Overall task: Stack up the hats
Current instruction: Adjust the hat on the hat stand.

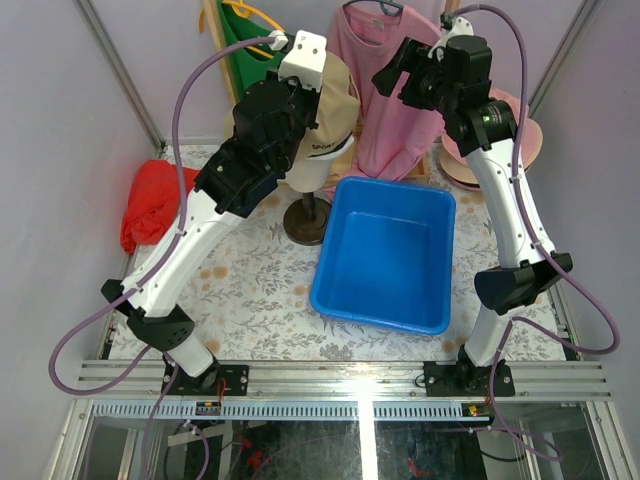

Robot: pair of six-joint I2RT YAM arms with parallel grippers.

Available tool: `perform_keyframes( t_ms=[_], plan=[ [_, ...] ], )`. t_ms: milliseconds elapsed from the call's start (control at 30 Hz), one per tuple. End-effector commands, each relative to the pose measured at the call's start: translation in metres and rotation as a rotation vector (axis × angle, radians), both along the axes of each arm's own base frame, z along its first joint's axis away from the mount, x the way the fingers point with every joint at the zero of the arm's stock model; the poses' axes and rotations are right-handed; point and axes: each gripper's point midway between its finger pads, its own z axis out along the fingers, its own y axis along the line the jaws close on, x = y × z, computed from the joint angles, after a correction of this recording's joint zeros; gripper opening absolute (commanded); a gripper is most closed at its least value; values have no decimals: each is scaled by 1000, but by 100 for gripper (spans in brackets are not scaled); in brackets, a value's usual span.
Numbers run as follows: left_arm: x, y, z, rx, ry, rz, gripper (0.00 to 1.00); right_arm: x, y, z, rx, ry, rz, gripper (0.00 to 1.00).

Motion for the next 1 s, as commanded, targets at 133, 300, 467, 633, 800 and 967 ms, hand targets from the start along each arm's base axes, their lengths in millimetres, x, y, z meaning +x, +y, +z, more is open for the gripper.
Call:
perform_keyframes(
  t_ms=[133, 300, 467, 633, 800, 967],
  plan=[
    [-1, 10, 50, -166, -108, 12, 20, -4, 1, 39, 35, -102, 27, 83],
    [3, 12, 48, -204, -84, 10, 34, 0, 10, 36, 51, -95, 64, 83],
    [8, 12, 41, -209, -58, 14, 43, 5, 20, 34, 78, -90, 101, 83],
    [13, 17, 36, -210, -46, 33, 45, 11, 30, 28, 90, -75, 139, 83],
    [20, 23, 32, -222, -34, 52, 45, 16, 35, 27, 105, -75, 158, 83],
    [28, 33, 31, -269, -32, 82, 49, 19, 45, 23, 117, -65, 184, 83]
  ],
)
